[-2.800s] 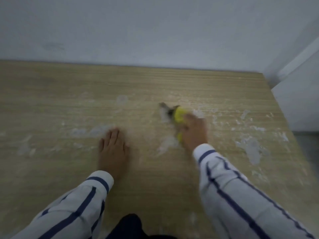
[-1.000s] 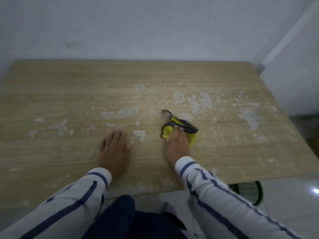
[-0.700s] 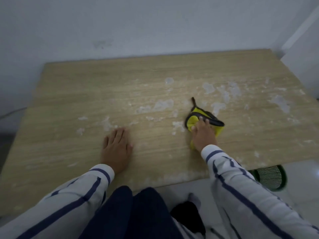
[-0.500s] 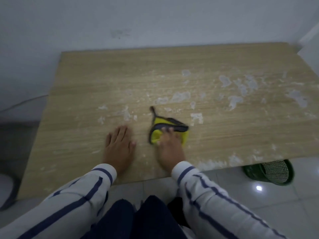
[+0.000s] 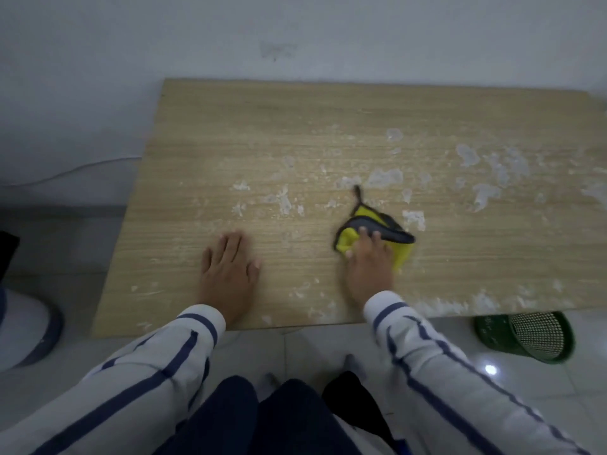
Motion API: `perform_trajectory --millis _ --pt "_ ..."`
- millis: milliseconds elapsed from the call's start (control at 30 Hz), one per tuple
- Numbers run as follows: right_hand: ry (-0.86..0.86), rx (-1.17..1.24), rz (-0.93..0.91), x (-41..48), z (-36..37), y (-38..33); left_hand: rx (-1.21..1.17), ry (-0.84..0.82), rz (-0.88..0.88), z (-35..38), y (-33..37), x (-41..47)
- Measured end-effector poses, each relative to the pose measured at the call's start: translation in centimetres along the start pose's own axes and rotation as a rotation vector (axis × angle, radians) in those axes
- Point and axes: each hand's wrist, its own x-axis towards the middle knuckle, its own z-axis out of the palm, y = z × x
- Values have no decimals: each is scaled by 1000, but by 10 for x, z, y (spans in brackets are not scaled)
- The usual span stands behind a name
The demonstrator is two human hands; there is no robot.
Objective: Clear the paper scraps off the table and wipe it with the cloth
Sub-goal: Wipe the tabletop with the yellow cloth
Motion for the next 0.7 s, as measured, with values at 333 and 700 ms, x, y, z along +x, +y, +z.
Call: perform_trajectory --millis 333,700 --pt "177 229 118 24 -48 19 41 26 30 2 -19 -5" --pt "-191 510 -251 -72 5 -99 -17 35 47 -5 -17 -5"
